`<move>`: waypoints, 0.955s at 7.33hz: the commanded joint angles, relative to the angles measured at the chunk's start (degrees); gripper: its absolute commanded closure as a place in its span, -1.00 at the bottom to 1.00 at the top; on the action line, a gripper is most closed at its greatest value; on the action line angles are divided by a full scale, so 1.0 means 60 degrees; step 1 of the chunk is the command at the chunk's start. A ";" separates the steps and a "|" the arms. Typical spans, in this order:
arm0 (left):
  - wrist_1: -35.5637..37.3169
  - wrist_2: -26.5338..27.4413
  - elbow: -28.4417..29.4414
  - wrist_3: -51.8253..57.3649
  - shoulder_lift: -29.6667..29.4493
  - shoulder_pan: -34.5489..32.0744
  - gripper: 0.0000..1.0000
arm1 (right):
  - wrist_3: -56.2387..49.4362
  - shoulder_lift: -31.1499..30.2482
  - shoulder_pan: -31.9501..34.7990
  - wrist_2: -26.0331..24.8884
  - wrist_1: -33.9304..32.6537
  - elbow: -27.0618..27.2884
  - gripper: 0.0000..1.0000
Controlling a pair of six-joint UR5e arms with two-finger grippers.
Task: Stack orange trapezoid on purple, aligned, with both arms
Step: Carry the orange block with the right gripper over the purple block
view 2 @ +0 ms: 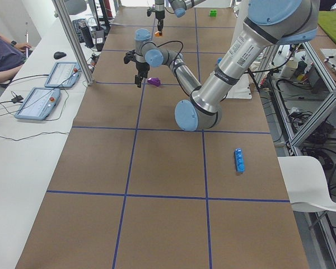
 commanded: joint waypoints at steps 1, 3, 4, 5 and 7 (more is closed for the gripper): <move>0.0033 -0.0538 -0.0927 0.0878 0.1632 -0.0935 -1.00 | 0.0940 0.1984 -0.0374 -0.0033 -0.1144 0.0052 1.00; 0.0018 -0.0730 -0.1412 0.1291 0.2849 -0.1669 -1.00 | 0.3777 0.4629 -0.1544 -0.0645 -0.1873 -0.1011 1.00; 0.0018 -0.1006 -0.1457 0.1683 0.3187 -0.2035 -1.00 | 0.5444 0.5730 -0.2202 -0.1490 -0.2386 -0.1597 1.00; 0.0018 -0.1053 -0.1458 0.2355 0.3481 -0.2329 -1.00 | 0.7099 0.6365 -0.2789 -0.2151 -0.2507 -0.2111 1.00; 0.0004 -0.1053 -0.1429 0.2610 0.3630 -0.2390 -1.00 | 0.8531 0.6430 -0.3438 -0.2802 -0.2581 -0.2116 1.00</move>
